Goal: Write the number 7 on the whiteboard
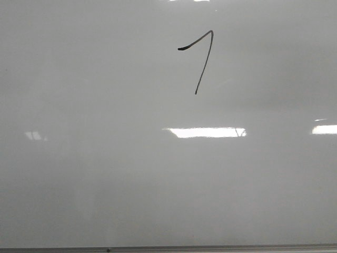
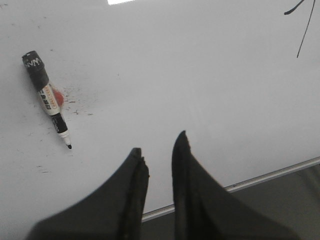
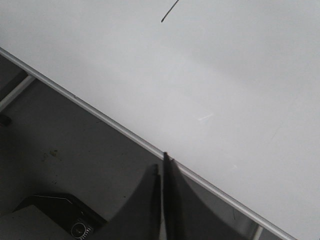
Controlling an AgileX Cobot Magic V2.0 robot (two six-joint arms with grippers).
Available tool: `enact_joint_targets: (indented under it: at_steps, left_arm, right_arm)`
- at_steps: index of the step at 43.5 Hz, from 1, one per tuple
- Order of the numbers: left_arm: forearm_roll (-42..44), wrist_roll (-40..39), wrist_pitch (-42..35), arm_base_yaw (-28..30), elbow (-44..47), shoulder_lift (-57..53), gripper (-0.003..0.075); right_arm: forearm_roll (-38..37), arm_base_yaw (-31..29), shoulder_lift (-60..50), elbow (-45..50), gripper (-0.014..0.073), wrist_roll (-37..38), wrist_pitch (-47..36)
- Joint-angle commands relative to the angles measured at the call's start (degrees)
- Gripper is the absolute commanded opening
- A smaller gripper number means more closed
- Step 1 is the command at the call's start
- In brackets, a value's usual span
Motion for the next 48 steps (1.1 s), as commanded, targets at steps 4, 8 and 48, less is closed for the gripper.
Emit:
enact_joint_targets:
  at_steps: [4, 8, 48]
  left_arm:
    - [-0.7, -0.7, -4.4, -0.3, -1.4, 0.1, -0.0020]
    - [-0.7, -0.7, -4.4, -0.3, -1.4, 0.1, -0.0020]
    - [2.2, 0.1, -45.8, 12.8, 39.3, -27.1, -0.0020]
  right_arm:
    - [-0.1, -0.4, 0.0, -1.4, -0.0068, 0.3, -3.7]
    - [-0.1, -0.4, 0.0, -1.4, -0.0067, 0.3, -3.7]
    - [-0.1, -0.4, 0.0, -1.4, -0.0068, 0.3, -3.7]
